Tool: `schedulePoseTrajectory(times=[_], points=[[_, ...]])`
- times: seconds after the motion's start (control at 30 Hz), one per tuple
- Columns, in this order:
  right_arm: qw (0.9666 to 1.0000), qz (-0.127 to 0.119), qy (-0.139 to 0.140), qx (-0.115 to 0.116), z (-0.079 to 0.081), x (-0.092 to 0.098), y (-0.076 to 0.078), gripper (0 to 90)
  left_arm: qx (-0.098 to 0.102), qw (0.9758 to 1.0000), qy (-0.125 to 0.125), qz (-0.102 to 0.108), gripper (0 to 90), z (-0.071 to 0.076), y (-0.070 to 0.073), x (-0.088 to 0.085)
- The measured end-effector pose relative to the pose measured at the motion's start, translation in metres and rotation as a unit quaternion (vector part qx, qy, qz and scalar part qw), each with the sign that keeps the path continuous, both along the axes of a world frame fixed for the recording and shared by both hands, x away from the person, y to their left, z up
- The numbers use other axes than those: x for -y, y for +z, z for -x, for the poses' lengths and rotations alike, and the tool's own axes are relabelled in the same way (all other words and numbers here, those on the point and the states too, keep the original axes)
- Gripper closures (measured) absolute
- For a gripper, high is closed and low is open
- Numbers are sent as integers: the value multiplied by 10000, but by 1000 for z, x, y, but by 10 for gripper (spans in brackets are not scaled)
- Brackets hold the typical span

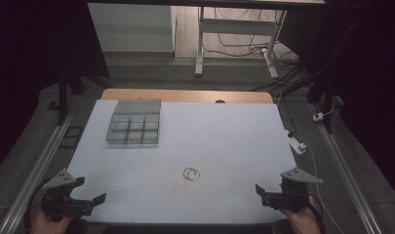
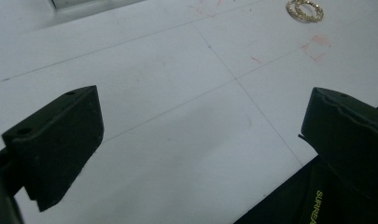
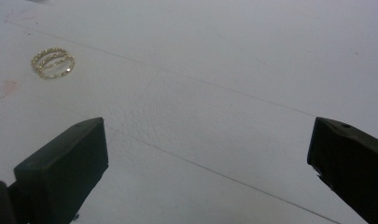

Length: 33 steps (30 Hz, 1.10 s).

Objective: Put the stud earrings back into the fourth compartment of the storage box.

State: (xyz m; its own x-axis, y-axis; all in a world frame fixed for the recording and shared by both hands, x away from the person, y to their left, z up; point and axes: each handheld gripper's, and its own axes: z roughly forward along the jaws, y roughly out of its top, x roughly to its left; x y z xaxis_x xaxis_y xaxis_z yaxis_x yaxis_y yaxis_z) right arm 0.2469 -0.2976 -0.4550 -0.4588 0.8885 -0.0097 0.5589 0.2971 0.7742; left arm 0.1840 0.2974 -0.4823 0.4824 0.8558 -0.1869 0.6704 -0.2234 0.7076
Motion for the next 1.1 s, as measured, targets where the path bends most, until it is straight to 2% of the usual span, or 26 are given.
schedulePoseTrajectory(times=[0.17,0.33,0.47,0.6,1.0,1.1], points=[[10000,57,18,-46,-1,-1,0,0,-18,9999,-65,-106,0,-1,0,3],[9998,-25,146,-144,-2,0,0,0,-20,9997,-153,-205,0,-2,0,6],[9995,-81,199,-215,-3,1,-1,0,-21,9997,-170,-169,0,-2,0,6],[9991,-175,270,-294,-4,2,-1,0,-87,9997,-247,-23,0,-4,-1,3],[9985,-148,355,-390,-6,1,-2,0,-71,9995,-289,-135,0,-4,0,8],[9983,-172,365,-416,-6,1,-2,0,-22,9995,-322,-55,0,-5,2,9]])
